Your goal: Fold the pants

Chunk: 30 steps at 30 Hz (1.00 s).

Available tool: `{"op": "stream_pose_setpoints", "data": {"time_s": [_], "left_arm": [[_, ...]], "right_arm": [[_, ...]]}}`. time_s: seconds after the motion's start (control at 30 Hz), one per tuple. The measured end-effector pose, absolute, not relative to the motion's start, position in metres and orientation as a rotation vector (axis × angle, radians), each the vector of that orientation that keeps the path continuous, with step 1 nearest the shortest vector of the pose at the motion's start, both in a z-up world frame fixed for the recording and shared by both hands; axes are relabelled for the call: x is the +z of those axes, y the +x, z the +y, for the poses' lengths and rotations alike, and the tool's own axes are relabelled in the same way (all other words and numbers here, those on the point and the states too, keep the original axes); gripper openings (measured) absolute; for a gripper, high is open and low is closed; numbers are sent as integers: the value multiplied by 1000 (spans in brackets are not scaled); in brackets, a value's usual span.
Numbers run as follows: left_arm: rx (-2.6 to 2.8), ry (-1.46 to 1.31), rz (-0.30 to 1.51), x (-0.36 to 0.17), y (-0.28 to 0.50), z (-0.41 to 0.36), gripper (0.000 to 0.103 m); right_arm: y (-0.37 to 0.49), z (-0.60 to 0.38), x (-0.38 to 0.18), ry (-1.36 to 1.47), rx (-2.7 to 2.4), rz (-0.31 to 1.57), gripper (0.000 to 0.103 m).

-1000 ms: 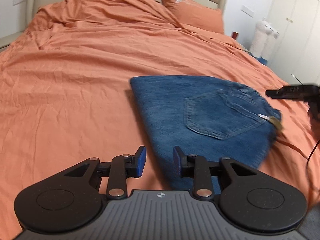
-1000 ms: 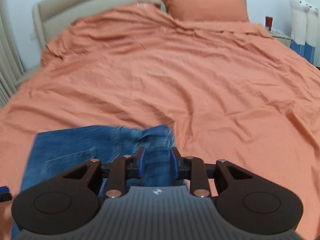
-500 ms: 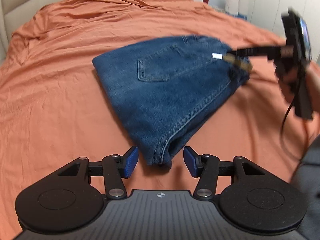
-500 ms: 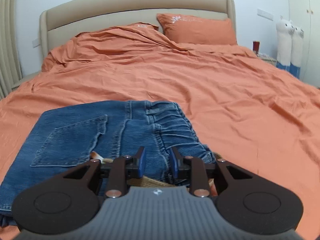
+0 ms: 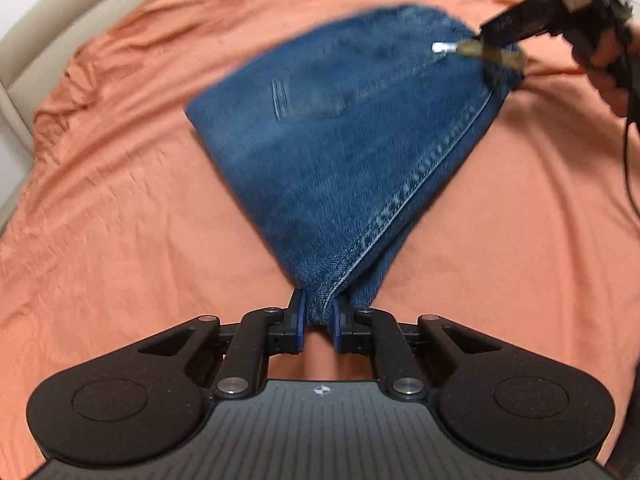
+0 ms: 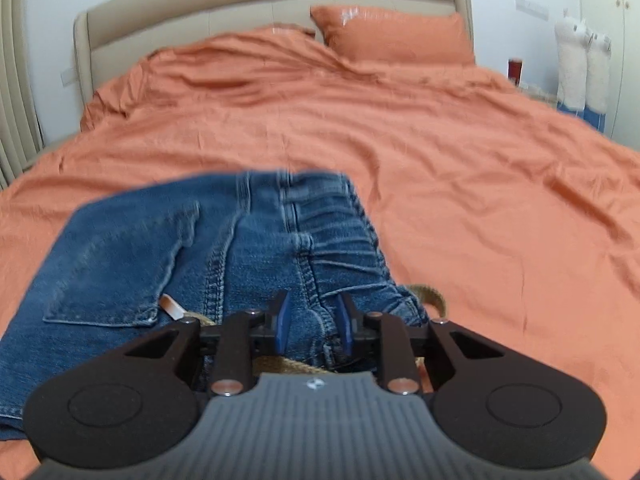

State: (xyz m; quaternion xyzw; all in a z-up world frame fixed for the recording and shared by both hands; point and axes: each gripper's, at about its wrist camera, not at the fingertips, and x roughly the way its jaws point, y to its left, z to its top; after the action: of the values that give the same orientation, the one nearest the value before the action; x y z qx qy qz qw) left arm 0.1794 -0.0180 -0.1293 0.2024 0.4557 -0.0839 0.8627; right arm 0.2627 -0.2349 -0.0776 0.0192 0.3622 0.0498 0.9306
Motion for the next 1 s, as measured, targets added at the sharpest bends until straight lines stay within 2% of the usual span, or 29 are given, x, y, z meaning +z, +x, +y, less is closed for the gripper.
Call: {"op": "stream_pose_setpoints", "data": {"time_s": [0.23,0.3,0.47,0.5,0.53,0.6,0.63,0.7,0.9,1.0], "left_arm": [[-208,236,1004,-122,187,6,16],[-209,210,992,-116,182,12,27],[-224,88,951,-95,174,29,34],[-226,52,931,-90,173,34,37],[-225,10,908,-84,173,39,39],[-213,-88,862,-77,176,49,51],[-197,-142,845,-75,178,54,53],[-157,-239,830,-76,187,61,53],[-108,-398,824,-91,216,72,55],[-96,-440,819,-98,228,77,57]], "right_arm": [[267,-241,-87,62,114,779,18],[266,-240,-83,63,111,772,18],[246,-250,-61,120,112,713,22],[240,-254,-56,141,108,698,25],[235,-259,-52,171,98,689,35],[228,-273,-45,263,76,675,39],[225,-281,-44,319,66,678,41],[221,-299,-46,455,39,715,48],[219,-339,-92,865,36,873,52],[226,-346,-106,963,57,893,65]]}}
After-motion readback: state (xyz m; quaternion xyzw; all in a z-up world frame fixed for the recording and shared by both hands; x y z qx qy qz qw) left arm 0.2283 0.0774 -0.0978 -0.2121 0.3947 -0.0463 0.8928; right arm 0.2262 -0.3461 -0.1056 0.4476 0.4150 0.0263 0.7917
